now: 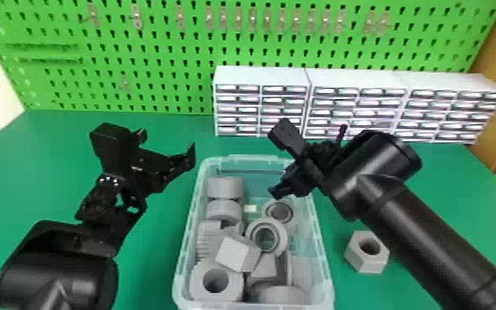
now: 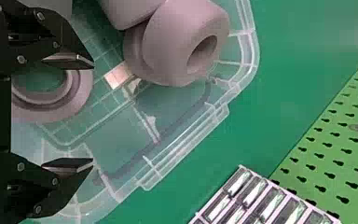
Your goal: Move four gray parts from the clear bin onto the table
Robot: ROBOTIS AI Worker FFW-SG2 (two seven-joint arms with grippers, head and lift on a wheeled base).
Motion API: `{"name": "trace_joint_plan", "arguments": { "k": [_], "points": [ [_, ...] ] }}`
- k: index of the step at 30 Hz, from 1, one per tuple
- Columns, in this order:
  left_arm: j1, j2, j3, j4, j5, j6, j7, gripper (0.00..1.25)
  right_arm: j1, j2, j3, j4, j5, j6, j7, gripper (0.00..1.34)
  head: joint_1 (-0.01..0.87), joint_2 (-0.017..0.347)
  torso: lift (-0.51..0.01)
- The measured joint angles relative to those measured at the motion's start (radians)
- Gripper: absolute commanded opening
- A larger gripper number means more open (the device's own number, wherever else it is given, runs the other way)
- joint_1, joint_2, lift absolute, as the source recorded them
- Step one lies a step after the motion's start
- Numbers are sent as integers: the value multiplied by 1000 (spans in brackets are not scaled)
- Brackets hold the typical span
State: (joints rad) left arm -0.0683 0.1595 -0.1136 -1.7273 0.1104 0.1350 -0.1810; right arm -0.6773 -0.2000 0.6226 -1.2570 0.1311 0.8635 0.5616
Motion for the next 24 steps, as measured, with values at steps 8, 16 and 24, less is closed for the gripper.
{"name": "trace_joint_plan", "arguments": {
  "k": [8, 16, 24],
  "points": [
    [-5, 1, -3, 3, 0, 0, 0, 1135, -60, -43, 72, 45, -109, -7, 0, 822, 678, 34, -50],
    [-8, 2, -5, 5, 0, 0, -2, 1135, -90, -57, 134, 68, -160, -20, 0, 821, 678, 34, -50],
    [-10, 2, -5, 6, 1, -1, -3, 1135, -97, -65, 167, 82, -174, -24, 0, 821, 678, 34, -50]
  ]
}}
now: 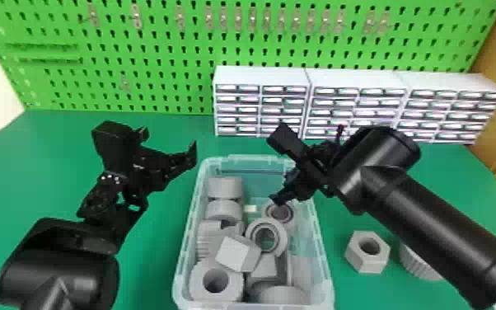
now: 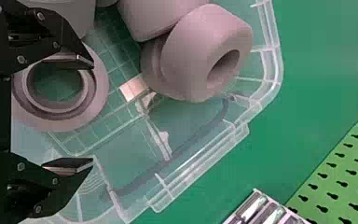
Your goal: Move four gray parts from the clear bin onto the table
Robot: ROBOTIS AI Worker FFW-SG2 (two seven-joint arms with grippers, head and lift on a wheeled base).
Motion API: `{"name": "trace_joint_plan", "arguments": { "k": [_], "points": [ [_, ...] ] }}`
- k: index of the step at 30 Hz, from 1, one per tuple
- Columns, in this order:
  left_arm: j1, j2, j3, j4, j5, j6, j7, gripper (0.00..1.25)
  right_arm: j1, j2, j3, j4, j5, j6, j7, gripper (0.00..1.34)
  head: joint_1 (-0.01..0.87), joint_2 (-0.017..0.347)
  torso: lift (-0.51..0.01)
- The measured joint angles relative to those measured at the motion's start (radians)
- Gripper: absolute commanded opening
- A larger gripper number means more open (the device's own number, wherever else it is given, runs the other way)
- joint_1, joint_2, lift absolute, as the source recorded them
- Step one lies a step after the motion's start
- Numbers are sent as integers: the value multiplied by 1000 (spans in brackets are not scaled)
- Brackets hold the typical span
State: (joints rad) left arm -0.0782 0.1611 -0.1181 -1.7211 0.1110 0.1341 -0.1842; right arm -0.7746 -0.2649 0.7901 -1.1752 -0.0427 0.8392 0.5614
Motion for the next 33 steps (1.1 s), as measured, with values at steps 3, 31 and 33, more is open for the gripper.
{"name": "trace_joint_plan", "arguments": {
  "k": [3, 31, 33],
  "points": [
    [0, 0, 0, 0, 1, 0, -1, 1135, 4, -1, 0, 8, 0, 0, 0, 821, 678, 34, -50],
    [-3, 2, 5, 0, 4, -1, -13, 1135, -59, -59, 118, 42, -22, -32, 0, 818, 678, 34, -50],
    [-2, 2, 6, 0, 4, -1, -15, 1135, -67, -63, 125, 42, -25, -35, 0, 819, 678, 34, -50]
  ]
}}
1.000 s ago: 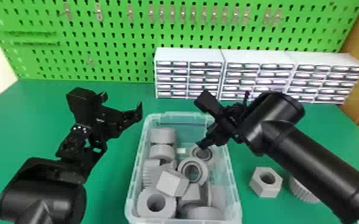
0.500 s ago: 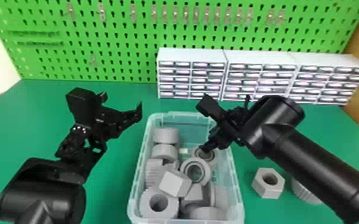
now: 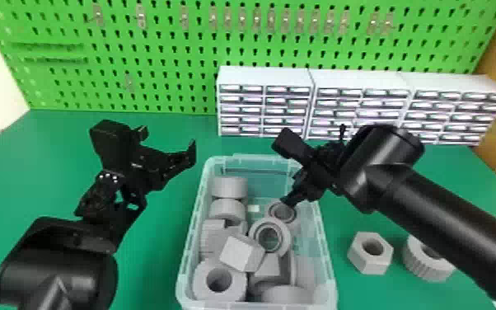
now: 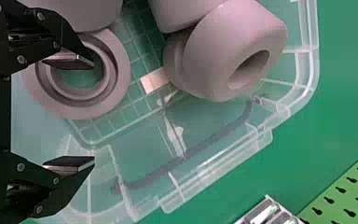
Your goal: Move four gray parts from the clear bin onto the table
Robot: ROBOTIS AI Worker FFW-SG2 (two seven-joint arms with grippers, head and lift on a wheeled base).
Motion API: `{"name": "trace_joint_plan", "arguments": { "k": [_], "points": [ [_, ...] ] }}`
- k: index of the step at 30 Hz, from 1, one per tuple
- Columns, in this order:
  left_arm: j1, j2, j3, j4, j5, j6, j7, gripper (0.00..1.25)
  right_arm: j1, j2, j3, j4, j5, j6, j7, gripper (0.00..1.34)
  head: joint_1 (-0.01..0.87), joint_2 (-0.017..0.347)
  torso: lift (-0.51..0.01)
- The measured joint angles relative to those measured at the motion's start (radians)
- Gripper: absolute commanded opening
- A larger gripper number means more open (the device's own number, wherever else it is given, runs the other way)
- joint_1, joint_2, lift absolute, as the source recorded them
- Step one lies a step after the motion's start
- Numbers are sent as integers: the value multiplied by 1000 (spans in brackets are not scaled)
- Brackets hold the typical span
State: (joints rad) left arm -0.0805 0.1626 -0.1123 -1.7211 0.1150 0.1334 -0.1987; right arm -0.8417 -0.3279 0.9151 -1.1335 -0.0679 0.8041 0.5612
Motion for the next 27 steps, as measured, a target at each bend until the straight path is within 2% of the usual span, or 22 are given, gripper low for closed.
{"name": "trace_joint_plan", "arguments": {
  "k": [7, 15, 27],
  "points": [
    [-7, 3, 0, 0, 0, 0, -1, 1135, -18, -6, 30, -1, -26, -23, -1, 819, 678, 34, -50],
    [-25, 11, -10, 7, 1, 0, -14, 1135, -47, -13, 121, -1, -94, -85, -26, 819, 678, 34, -50],
    [-41, 12, -19, 18, -1, 0, -21, 1135, -59, 3, 209, -2, -137, -121, -72, 818, 678, 34, -50]
  ]
}}
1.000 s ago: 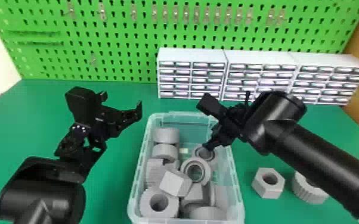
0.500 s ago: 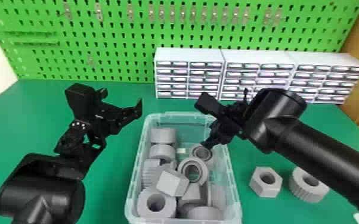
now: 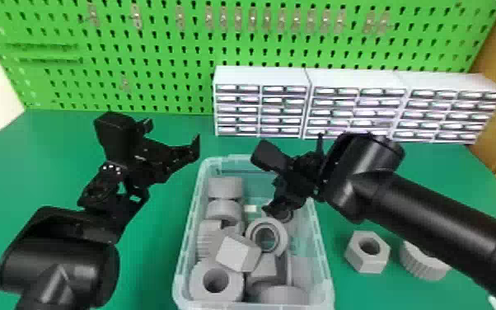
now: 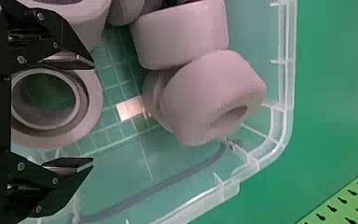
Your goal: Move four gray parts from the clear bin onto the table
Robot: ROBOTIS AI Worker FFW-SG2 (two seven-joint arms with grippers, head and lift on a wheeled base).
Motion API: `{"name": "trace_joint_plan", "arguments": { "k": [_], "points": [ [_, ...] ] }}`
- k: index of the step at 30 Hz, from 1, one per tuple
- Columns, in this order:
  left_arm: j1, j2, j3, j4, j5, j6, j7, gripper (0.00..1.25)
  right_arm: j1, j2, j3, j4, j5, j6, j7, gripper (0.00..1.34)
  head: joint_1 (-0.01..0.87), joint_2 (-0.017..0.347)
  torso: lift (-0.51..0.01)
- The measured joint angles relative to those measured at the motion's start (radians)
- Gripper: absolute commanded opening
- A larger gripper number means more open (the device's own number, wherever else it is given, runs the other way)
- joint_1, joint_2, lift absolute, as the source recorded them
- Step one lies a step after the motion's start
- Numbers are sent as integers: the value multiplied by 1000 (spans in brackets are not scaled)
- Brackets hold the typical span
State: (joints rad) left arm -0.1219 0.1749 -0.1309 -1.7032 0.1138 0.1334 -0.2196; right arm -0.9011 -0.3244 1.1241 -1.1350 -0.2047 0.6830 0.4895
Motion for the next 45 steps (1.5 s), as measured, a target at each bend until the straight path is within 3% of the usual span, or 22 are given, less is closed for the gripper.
{"name": "trace_joint_plan", "arguments": {
  "k": [8, 18, 28, 45],
  "points": [
    [-2, 0, -4, 2, 0, 0, -1, 1135, -1, -2, 15, 19, -38, -6, -10, 818, 678, 34, -50],
    [-2, 0, -4, 4, 3, 0, -6, 1135, 19, 22, -42, 51, -67, -17, -9, 818, 678, 34, -50],
    [-8, 0, -8, 12, 2, 0, -10, 1135, 9, 34, -43, 78, -118, -38, -16, 818, 678, 34, -50],
    [-5, 0, -4, 13, 4, 0, -19, 1135, -38, 5, -14, 80, -133, -18, -19, 818, 678, 34, -50]
  ]
}}
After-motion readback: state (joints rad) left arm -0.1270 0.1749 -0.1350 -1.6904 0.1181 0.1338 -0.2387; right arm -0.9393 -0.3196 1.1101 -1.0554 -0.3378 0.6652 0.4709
